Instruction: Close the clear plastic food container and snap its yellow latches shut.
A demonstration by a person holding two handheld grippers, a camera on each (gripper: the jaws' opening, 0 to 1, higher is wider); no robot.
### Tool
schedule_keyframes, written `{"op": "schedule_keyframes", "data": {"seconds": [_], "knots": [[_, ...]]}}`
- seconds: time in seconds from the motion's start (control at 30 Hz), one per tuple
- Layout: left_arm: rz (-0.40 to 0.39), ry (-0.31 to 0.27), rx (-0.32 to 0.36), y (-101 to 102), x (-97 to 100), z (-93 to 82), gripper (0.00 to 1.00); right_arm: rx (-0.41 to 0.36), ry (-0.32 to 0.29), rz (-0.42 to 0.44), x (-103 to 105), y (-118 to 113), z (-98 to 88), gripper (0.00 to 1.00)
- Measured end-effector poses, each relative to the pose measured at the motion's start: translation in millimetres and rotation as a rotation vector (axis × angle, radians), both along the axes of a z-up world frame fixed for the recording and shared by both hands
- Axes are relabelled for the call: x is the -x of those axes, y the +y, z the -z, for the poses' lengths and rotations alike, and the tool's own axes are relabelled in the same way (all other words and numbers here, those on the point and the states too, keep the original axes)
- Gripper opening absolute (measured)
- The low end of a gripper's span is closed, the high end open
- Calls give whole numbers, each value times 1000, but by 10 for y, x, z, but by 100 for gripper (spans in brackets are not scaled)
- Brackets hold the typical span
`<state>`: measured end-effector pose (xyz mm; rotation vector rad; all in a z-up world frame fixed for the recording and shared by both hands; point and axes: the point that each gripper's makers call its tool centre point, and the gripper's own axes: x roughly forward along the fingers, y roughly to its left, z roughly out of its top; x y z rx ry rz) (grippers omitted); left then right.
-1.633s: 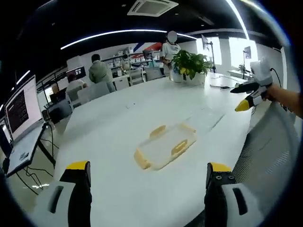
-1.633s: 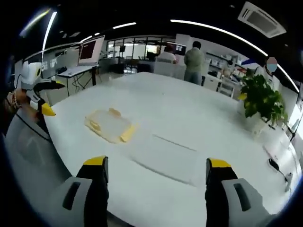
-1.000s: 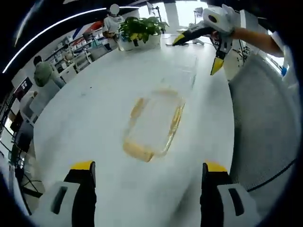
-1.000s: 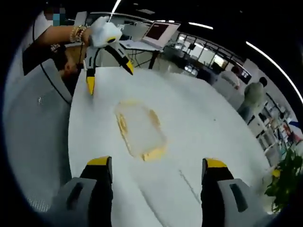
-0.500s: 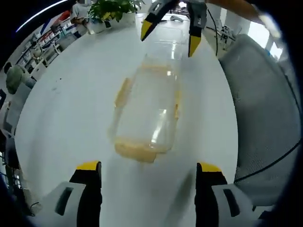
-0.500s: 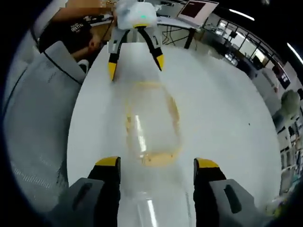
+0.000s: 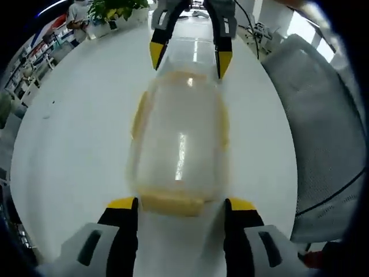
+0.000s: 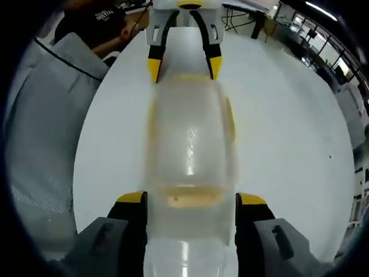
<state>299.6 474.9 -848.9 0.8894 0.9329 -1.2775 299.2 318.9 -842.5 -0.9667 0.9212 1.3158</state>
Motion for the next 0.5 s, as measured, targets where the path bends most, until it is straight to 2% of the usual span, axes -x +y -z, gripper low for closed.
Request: {"op": "schedule_keyframes", "data": {"seconds": [0.07, 0.27, 0.3, 0.5], "knots": [[-9, 0, 18, -18, -37, -20, 52, 17, 11, -2, -1, -23, 37, 54], [18, 1, 4, 21, -43, -21, 43, 63, 39, -9, 5, -69, 115, 42], [19, 1, 2, 22, -46, -20, 42, 51, 48, 12, 6, -47, 105, 41], [40, 2, -2, 15, -33, -19, 41, 58, 41, -11, -22, -19, 104, 39]]}}
